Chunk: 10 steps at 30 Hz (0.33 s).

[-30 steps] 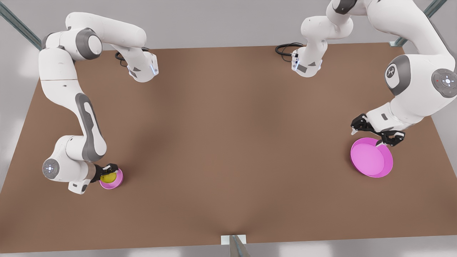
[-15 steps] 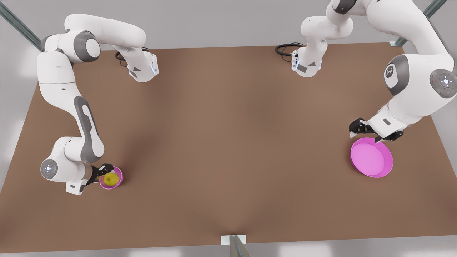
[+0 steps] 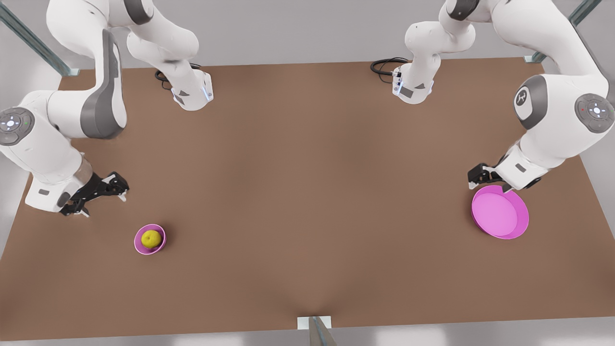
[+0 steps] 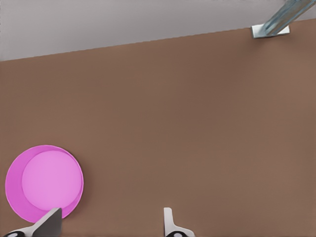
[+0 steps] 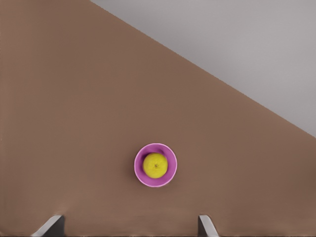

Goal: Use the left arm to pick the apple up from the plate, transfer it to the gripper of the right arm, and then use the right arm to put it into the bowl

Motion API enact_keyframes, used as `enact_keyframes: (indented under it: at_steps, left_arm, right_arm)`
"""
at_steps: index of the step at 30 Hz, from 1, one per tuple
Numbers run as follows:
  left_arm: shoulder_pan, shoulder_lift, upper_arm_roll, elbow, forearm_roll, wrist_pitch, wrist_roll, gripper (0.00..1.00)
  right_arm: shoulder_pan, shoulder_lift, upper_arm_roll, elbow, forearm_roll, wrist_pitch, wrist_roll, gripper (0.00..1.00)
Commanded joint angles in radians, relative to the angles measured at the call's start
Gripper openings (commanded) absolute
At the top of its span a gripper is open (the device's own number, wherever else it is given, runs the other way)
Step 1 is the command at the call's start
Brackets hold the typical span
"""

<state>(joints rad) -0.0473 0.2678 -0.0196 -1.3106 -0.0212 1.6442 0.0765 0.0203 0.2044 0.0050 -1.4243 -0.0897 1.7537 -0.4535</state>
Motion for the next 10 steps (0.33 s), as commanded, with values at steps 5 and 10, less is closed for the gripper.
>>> enact_keyframes:
  at_steps: [5, 10]
  left_arm:
    - [0.000, 0.001, 0.001, 0.004, 0.001, 0.013, -0.093, 1.00]
    - [0.000, 0.002, 0.001, 0.004, 0.001, 0.014, -0.093, 1.00]
  right_arm:
    - [0.055, 0.013, 0.003, 0.022, 0.008, -0.105, 0.523, 1.00]
    - [0.053, 0.016, 0.004, 0.024, 0.005, -0.102, 0.575, 1.00]
